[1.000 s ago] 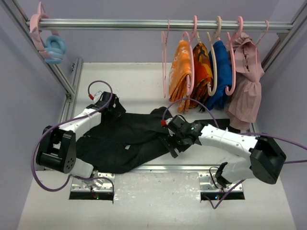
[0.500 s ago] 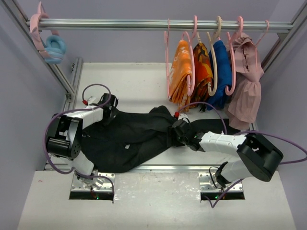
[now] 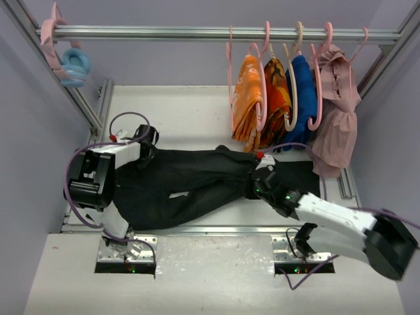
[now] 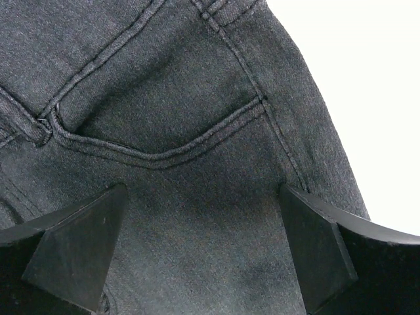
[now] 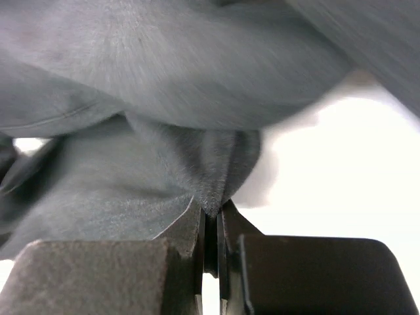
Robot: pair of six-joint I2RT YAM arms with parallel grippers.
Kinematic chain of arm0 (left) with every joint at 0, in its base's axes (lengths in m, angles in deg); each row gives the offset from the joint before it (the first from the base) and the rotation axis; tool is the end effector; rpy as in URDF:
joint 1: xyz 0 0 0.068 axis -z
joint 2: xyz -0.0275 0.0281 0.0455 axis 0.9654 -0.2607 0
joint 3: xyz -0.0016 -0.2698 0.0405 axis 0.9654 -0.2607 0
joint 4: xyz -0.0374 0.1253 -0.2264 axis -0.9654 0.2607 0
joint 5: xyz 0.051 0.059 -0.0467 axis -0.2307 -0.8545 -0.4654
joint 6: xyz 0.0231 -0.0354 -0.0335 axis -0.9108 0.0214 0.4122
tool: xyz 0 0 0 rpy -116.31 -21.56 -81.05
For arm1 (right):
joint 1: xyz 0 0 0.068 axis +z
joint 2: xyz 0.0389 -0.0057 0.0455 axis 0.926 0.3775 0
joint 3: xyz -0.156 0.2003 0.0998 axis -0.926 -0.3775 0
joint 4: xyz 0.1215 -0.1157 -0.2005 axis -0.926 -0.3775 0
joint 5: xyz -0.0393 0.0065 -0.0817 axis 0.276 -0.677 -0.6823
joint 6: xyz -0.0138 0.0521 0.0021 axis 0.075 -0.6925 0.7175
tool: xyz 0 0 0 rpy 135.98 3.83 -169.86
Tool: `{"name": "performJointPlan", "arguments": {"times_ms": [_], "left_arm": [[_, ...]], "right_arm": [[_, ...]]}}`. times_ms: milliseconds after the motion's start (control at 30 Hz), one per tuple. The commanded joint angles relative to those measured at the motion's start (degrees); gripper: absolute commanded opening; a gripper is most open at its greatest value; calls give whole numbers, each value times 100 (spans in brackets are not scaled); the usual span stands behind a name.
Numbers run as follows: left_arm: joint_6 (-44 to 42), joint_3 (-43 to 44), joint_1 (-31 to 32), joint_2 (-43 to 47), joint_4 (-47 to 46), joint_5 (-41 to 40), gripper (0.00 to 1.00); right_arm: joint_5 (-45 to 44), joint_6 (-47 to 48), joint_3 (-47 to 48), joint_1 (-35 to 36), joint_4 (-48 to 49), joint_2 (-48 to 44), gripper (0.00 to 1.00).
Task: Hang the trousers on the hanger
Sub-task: Flatten out the trousers at the center of the board.
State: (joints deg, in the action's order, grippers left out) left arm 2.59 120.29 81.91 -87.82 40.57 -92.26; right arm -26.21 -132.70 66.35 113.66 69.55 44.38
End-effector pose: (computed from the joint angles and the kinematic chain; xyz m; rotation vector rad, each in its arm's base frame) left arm 0.3010 -0.0192 0.1456 -1.1903 2.2677 0.3464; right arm 0.1552 0.1464 0.1552 0.1996 2.3208 0.5607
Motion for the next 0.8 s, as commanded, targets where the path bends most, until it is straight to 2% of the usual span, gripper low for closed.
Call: {"name": "performJointPlan", "arguments": {"times_ms": [0, 67, 133, 233, 367, 433, 467, 500, 600, 700, 767], "left_arm": [[22, 124, -293, -272, -90, -97, 100], [47, 219, -312, -353, -22, -60, 100], [86, 274, -323, -412, 6, -18, 100], [94, 395, -324, -515, 101, 35, 100], [108, 627, -324, -619, 335, -56, 100], [134, 684, -334, -571, 463, -149, 100], [135, 685, -341, -541, 515, -179, 100], [118, 685, -342, -481, 517, -189, 100], [12, 603, -349, -224, 527, -221, 100], [-160, 553, -373, -97, 473, -201, 100], [-324, 522, -382, 5, 466, -132, 100]], "right_arm": [[-1136, -124, 380, 4, -2371, -2044, 0], [-1032, 45, 874, 4, -3546, -2831, 0], [-969, 98, 1287, 4, -4343, -3116, 0], [-528, 80, 1561, 12, -4876, -3255, 0], [1108, 548, 1543, 13, -4590, -3050, 0], [2544, 1125, 1618, 13, -4314, -2546, 9], [3325, 1452, 1728, 13, -4320, -2367, 17], [3300, 1514, 1800, 4, -4396, -2216, 36], [2624, 1680, 1846, 4, -4383, -2411, 62], [2469, 1773, 2091, 4, -4429, -2673, 65], [1787, 1759, 2373, 4, -4665, -2798, 66]]}}
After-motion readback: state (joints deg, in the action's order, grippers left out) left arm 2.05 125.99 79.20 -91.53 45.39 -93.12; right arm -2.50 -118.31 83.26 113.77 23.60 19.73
